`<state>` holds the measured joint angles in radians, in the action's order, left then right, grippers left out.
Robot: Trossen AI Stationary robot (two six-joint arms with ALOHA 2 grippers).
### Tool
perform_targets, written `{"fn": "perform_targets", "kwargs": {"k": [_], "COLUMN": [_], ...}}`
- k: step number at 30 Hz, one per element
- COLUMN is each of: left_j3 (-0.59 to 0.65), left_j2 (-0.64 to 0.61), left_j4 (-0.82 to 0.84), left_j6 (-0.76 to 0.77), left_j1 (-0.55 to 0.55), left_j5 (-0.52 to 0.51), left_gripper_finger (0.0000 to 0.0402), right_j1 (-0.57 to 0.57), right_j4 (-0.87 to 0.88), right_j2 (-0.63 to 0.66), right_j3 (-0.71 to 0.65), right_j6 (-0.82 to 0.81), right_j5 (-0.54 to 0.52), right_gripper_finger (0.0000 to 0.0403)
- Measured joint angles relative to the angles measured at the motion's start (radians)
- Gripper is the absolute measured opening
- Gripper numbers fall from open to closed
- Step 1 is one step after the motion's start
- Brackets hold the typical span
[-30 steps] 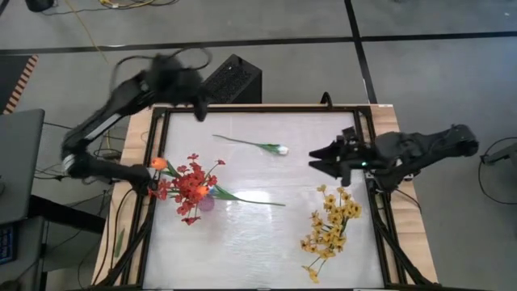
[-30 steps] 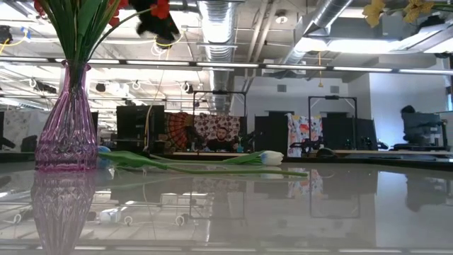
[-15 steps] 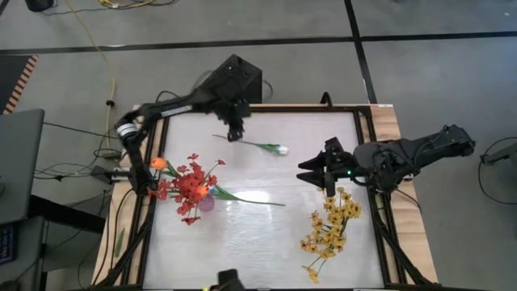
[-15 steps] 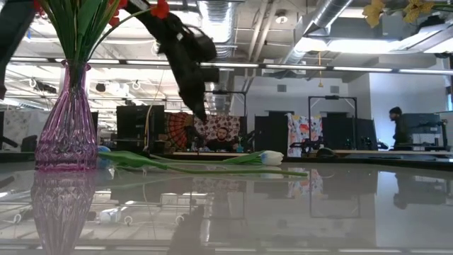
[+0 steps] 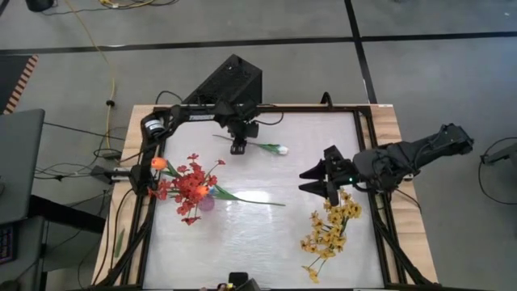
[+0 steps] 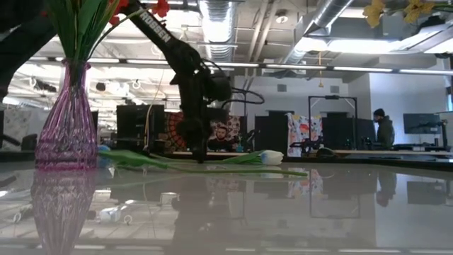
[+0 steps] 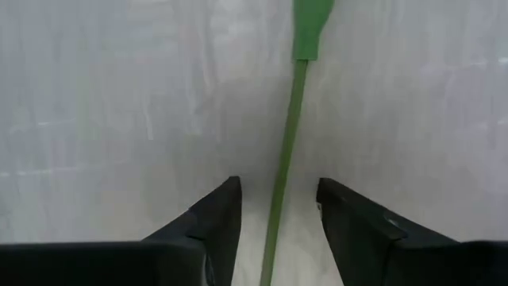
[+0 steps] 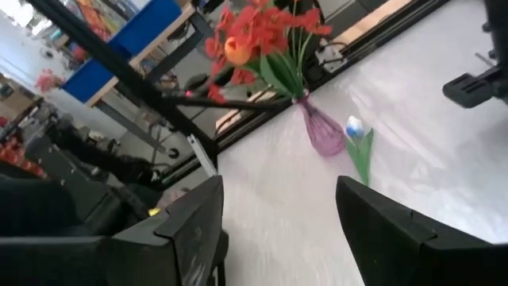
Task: Sort flowers into vase by color
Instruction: Put the top white flower into the transparent vase
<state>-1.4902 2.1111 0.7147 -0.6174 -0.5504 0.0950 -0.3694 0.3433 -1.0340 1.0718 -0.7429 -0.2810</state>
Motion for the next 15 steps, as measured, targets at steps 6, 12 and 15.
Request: {"fn": "perform_targets", "kwargs": {"k": [6,12,15], "left_j3": [0.003,0.005,0.017], "left_j2": [-0.007,-0.024,-0.089], "left_j4": [0.024,0.062,0.091], "left_j6": [0.045,0.104,0.142], "left_j1": [0.0,0.003,0.004], "left_j5": [-0.037,-0.031,0.02], "left_gripper_finger": [0.0046,0.0002,0.0001], "right_j1": [-0.031,-0.031,-0.031], "right_j4": [0.023,0.022,0.019], "right_j2": [0.0,0.0,0.002], "right_j3": [0.0,0.0,0.0], "right_j6": [-0.006,-0.022,-0.041], "right_j5": [-0.002,0.015,0.023], "right_gripper_finger": [0.027,0.027,0.027]}}
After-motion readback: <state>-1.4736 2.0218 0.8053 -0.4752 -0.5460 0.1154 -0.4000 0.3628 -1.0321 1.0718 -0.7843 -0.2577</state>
